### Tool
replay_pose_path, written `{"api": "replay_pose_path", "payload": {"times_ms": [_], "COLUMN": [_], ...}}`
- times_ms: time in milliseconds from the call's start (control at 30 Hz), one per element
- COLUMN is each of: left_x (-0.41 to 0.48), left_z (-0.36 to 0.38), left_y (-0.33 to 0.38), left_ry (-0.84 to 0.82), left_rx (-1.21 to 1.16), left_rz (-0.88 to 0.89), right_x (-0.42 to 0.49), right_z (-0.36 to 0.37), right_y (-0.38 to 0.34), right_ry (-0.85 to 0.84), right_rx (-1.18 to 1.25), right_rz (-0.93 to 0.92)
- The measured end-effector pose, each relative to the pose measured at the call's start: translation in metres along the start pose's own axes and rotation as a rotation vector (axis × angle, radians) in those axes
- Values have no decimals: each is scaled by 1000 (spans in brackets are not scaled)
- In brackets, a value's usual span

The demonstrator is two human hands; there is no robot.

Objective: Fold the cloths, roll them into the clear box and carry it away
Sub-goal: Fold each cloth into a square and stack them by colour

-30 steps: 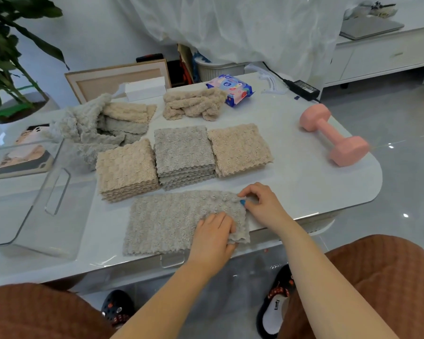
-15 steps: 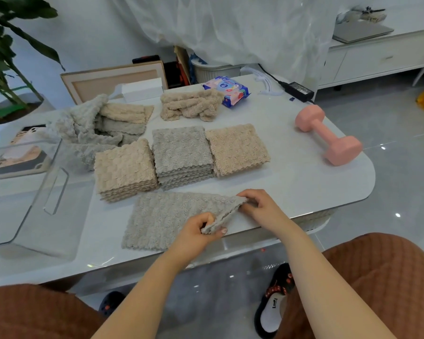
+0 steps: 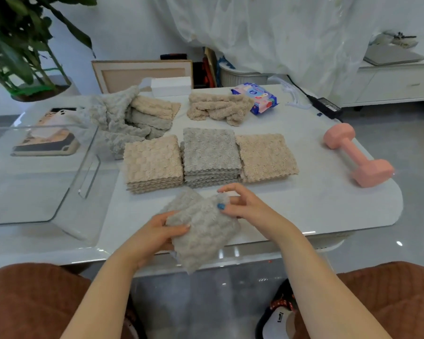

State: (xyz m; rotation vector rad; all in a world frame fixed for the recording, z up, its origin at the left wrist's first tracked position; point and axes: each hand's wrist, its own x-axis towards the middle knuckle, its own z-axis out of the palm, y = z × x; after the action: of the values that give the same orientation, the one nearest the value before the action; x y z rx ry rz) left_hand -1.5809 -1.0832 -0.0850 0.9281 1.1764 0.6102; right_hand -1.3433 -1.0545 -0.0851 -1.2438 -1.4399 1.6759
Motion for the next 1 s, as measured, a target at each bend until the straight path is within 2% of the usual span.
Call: {"api": "replay_pose_path", "payload": {"times_ms": [133, 267, 400, 467, 567, 633, 733, 867, 933, 1000], "left_x": [-12, -3, 21, 28, 37, 40, 43, 43, 42, 41], "left_z": [-30, -44, -51, -48, -44, -46, -49, -49, -50, -51], "left_y": [-9, -6, -6, -7, -7, -8, -10, -7, -5, -3], "left_ry": [115, 188, 383, 394, 363, 403, 461, 443, 445, 431], "left_rx": [96, 164, 481, 612, 660, 690, 739, 874, 891, 825], "left_rz": [-43, 31, 66, 49, 38, 18, -10, -45, -20, -6], "right_x": [24, 49, 86, 100, 110, 111, 107, 91, 86, 86], "right_z": [24, 34, 45, 52, 57, 56, 51, 39, 37, 40], "right_y": [0, -7, -1, 6, 17, 21, 24, 34, 32, 24], "right_ry": [-125, -36, 77, 136, 244, 255, 219, 185, 161, 94], "right_rx": [-181, -198, -480, -638, -808, -894, -844, -402, -432, -638], "right_rz": [81, 85, 58, 41, 23, 2, -70, -70, -68, -24]}}
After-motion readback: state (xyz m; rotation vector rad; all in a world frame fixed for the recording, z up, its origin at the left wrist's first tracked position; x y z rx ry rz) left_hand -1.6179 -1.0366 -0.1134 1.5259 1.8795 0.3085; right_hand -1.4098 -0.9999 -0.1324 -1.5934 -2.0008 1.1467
